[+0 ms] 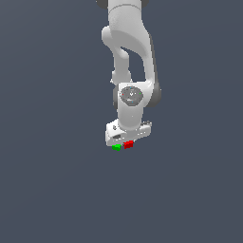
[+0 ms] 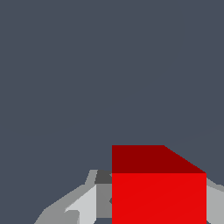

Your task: Stack the red cube on top of the green cube.

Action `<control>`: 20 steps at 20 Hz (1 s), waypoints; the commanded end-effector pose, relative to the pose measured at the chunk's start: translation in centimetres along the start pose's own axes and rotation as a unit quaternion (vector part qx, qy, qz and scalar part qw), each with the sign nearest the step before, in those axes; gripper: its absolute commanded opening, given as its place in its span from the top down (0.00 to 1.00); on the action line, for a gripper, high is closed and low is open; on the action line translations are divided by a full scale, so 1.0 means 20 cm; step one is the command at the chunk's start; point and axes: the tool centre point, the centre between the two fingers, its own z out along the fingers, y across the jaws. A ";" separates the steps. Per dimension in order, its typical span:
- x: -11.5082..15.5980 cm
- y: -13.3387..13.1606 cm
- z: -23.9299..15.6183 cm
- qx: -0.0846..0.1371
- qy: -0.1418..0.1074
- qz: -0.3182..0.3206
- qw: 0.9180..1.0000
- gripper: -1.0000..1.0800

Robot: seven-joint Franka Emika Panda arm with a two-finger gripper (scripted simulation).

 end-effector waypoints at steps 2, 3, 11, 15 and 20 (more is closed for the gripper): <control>-0.09 0.11 0.06 0.000 0.000 0.000 1.000 1.00; -0.11 0.14 0.07 0.000 0.000 0.000 1.000 1.00; -0.17 0.24 0.12 0.000 0.000 0.000 1.000 1.00; -0.16 0.23 0.12 0.000 0.000 0.000 1.000 0.04; -0.16 0.23 0.12 0.000 0.000 0.000 1.000 0.04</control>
